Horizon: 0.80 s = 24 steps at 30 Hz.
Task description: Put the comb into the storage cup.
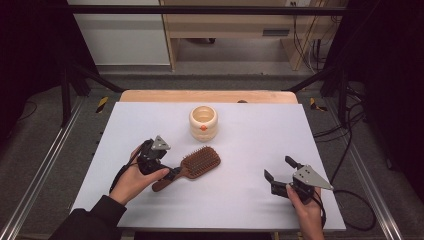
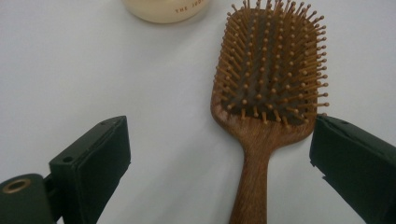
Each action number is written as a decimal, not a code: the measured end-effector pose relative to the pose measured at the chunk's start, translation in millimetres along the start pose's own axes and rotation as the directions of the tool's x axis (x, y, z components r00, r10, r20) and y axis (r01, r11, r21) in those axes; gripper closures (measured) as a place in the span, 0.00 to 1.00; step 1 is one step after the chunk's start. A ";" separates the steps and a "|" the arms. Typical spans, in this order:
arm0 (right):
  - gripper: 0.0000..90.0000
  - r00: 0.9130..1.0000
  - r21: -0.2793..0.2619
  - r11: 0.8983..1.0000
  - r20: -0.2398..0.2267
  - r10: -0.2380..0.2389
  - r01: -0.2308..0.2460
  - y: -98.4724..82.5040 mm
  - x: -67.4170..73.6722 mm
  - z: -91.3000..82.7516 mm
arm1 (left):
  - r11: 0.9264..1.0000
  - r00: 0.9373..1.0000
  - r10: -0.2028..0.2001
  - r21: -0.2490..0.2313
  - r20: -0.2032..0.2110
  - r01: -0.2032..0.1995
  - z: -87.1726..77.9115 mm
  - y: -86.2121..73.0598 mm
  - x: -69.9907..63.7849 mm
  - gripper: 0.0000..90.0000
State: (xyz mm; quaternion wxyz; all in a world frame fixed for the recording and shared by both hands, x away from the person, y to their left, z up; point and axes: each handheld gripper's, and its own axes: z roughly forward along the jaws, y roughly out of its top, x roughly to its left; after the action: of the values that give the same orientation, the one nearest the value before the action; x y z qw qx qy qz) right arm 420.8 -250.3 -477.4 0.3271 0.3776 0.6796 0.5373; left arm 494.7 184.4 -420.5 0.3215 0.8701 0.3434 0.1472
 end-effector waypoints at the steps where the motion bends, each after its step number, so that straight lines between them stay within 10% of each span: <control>1: 0.11 1.000 0.001 1.000 0.001 0.000 0.000 0.0 0.1 0.1 | 1.000 1.000 0.005 0.004 0.003 -0.005 0.9 1.3 -0.4 0.06; 24: 0.11 1.000 0.007 1.000 0.010 0.008 -0.008 -0.7 -2.1 0.4 | 0.994 0.995 0.061 0.085 0.074 -0.067 20.3 -8.7 -9.7 0.18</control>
State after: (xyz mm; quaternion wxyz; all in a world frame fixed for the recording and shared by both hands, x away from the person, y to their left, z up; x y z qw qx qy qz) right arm 422.0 -251.9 -478.1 0.3268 0.3842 0.6784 0.5343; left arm 493.0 173.3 -441.8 0.2901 0.8986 0.3099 0.1112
